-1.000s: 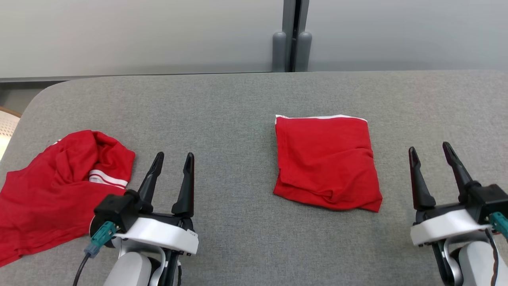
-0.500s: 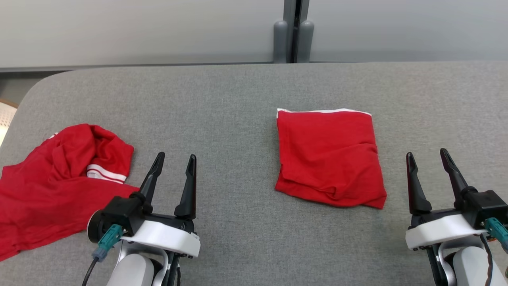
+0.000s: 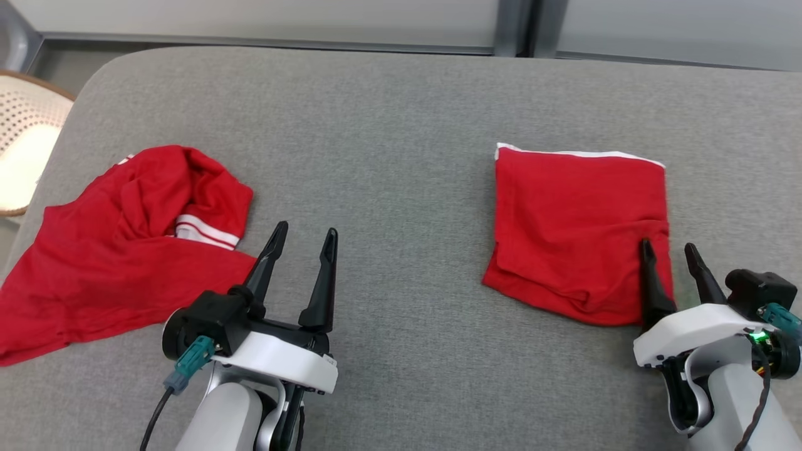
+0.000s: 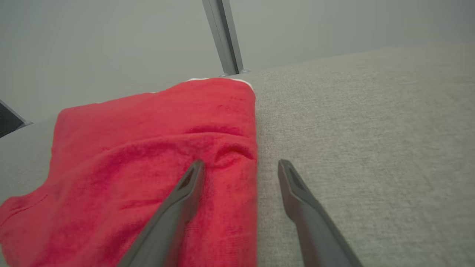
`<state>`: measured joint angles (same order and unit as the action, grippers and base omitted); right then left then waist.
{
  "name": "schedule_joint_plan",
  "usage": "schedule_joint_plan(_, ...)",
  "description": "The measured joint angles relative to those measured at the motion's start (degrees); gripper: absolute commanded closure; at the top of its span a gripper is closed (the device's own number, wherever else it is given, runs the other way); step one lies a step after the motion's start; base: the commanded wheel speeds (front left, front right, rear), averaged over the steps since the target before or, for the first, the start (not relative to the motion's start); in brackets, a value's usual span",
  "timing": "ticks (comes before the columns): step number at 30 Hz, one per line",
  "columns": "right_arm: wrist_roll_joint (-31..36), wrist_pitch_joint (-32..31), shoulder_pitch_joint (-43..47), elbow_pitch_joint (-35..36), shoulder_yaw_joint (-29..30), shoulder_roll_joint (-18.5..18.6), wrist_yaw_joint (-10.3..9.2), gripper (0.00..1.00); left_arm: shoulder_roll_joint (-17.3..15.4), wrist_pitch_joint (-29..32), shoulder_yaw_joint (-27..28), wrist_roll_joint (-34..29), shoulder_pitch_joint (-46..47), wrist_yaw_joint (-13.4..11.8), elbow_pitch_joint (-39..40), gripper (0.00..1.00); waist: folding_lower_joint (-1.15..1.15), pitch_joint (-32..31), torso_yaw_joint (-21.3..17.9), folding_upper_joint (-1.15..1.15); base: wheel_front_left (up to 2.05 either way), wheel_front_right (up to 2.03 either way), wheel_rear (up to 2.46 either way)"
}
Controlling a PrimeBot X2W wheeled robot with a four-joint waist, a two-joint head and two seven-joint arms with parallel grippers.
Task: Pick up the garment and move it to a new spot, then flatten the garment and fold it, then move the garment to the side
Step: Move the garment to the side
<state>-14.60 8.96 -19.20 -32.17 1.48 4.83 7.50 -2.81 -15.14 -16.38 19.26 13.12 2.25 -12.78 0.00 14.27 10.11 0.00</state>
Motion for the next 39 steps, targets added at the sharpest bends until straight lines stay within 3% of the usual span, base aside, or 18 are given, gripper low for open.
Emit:
schedule_joint_plan(3, -1.05, -0.86, -1.76, -2.67, -0.34, 0.60, 0.00, 0.00, 0.01, 0.00, -0.49, 0.04, 0.24, -0.29, 0.09, 0.00, 0.00, 0.81, 1.18, 0.00, 0.00, 0.00, 0.00)
schedule_joint_plan(4, -1.27, -1.15, -2.25, -3.68, -0.65, 0.89, 0.00, 0.54, 0.01, 0.00, -0.53, 0.07, 0.27, -0.31, 0.09, 0.00, 0.00, 1.04, 1.45, 0.00, 0.00, 0.00, 0.00)
schedule_joint_plan(5, -1.36, -1.41, -2.58, -4.48, -1.03, 1.19, 0.00, 0.87, 0.00, 0.00, -0.57, 0.29, 0.30, -0.31, 0.12, 0.00, 0.00, 1.24, 1.63, 0.00, 0.00, 0.00, 0.00)
schedule_joint_plan(6, -1.02, -1.40, -2.96, -5.14, -1.68, 1.65, 0.00, 1.00, 0.00, 0.00, -0.63, 0.40, 0.36, -0.32, 0.13, 0.00, 0.00, 1.41, 1.79, 0.00, 0.00, 0.00, 0.00)
schedule_joint_plan(15, 7.25, 3.32, -5.70, -7.47, -6.53, 5.28, 0.00, 1.00, 0.03, 0.00, -2.00, -0.23, 0.93, -0.30, -0.02, 0.00, 0.00, 1.15, -0.36, 0.00, 0.00, 0.00, 0.00)
schedule_joint_plan(22, 14.63, 5.10, -8.84, -6.83, -11.37, 11.99, 0.01, 1.00, 0.08, 0.00, -3.46, -3.82, 3.67, -0.07, -0.31, 0.00, 0.00, 1.81, -5.78, 0.00, 0.00, 0.00, 0.00)
schedule_joint_plan(30, 16.04, 5.69, -15.35, -7.68, -15.00, 21.73, 0.05, 1.00, 0.02, 0.01, -2.88, -8.66, 8.42, 1.62, 0.04, 0.00, 0.00, 6.25, -13.04, 0.00, 0.00, 0.00, 0.00)
schedule_joint_plan(39, 14.93, 5.93, -21.80, -11.44, -13.34, 29.50, 0.05, 1.00, -0.32, 0.00, -3.38, -11.20, 14.25, 3.34, 2.53, 0.00, 0.00, 14.40, -18.13, 0.00, 0.00, 0.00, 0.00)
